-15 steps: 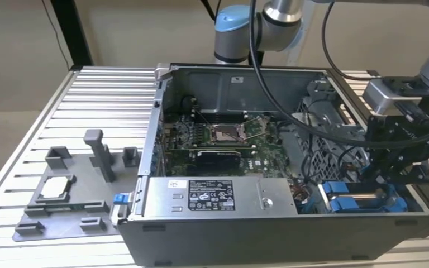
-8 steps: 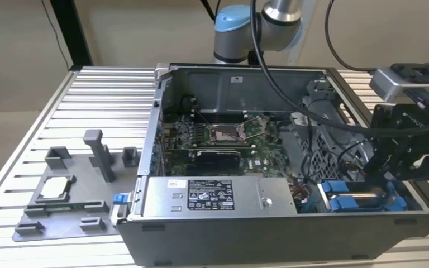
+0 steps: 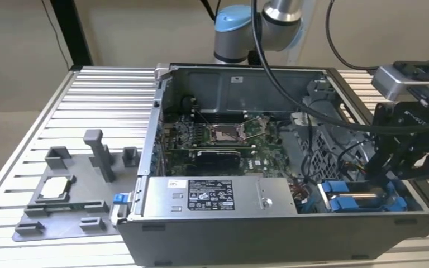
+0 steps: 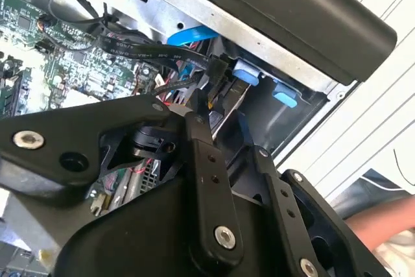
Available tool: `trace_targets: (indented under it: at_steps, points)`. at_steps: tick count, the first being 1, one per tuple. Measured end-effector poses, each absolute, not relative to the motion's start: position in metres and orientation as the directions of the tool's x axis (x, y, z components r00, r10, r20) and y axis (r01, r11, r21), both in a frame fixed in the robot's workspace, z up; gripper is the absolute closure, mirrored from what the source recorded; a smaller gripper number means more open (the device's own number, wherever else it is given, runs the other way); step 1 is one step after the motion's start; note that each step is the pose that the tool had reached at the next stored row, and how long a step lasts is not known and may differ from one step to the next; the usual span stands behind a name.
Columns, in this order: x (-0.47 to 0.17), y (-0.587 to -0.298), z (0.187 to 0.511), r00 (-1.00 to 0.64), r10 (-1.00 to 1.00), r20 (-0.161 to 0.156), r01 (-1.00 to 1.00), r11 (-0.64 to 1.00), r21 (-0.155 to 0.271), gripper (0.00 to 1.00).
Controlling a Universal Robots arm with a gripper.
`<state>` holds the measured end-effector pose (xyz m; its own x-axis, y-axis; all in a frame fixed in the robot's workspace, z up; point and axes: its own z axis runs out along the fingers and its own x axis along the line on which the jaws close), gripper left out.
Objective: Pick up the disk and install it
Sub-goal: 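Insert the disk into the insertion slot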
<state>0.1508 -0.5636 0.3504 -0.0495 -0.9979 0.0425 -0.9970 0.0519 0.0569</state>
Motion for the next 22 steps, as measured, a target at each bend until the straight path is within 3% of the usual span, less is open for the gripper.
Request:
trace_targets:
  at_steps: [5,10,22]
  points:
    - [0.15,-0.564,0.357,-0.05,-0.998,0.034,-0.997,0.052,0.054,0.0]
    - [0.143,-0.564,0.358,-0.05,-0.999,-0.008,-0.999,0.05,0.012,0.0]
    - [0.122,-0.566,0.357,-0.045,-0.999,-0.014,-0.995,0.046,-0.091,0.0]
